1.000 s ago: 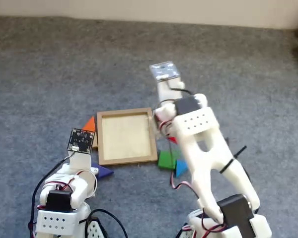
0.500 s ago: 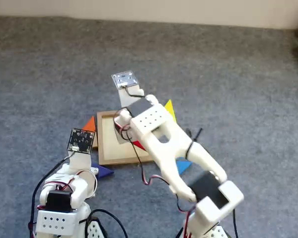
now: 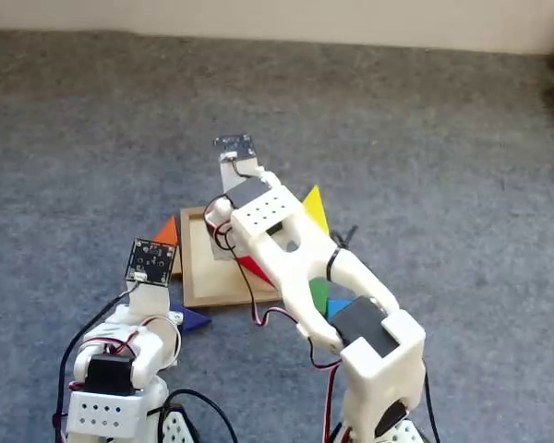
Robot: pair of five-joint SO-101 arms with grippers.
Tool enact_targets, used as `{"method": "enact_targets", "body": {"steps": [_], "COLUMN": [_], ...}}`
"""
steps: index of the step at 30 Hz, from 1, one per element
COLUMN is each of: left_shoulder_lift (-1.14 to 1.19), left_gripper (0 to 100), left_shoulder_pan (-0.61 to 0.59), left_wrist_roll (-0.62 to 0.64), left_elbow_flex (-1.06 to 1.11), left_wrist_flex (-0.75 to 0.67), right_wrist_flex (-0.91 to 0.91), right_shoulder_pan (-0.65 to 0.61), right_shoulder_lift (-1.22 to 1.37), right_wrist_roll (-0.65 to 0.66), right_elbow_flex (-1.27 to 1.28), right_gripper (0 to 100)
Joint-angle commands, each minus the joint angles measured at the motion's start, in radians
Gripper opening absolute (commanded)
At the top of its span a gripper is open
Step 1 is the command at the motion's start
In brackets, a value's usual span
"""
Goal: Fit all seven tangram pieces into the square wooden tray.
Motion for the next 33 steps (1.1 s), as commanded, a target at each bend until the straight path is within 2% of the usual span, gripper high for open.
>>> {"method": "enact_targets", "body": {"steps": [1,7,17,19,21,27,33], "left_shoulder_lift": [-0.027,-0.027,-0.027,-0.027,-0.027,-0.027,-0.027], "left_gripper": [1,1,1,1,1,1,1], "left_shoulder_pan": [-0.012,-0.012,-0.012,-0.012,-0.012,-0.012,-0.012], "left_wrist_roll": [0.009,0.009,0.009,0.009,0.009,0.009,0.009], "left_elbow_flex": [0.021,0.021,0.021,0.021,0.021,0.021,0.021], "left_wrist_flex": [0.006,0.006,0.006,0.006,0.006,0.006,0.006], "right_wrist_flex": [-0.041,-0.035,0.005,0.042,0.064,0.064,0.038], "right_shoulder_pan": [0.024,0.019,0.021,0.024,0.025,0.024,0.041], "right_shoulder_lift": [-0.018,-0.018,-0.022,-0.028,-0.044,-0.054,0.033], "right_wrist_roll": [-0.008,-0.011,0.002,0.078,0.155,0.288,0.31], "right_elbow_flex": [-0.056,-0.056,-0.061,-0.068,-0.102,-0.13,-0.102], "right_gripper": [14.4,26.5,26.8,26.7,24.6,4.9,2.4]}}
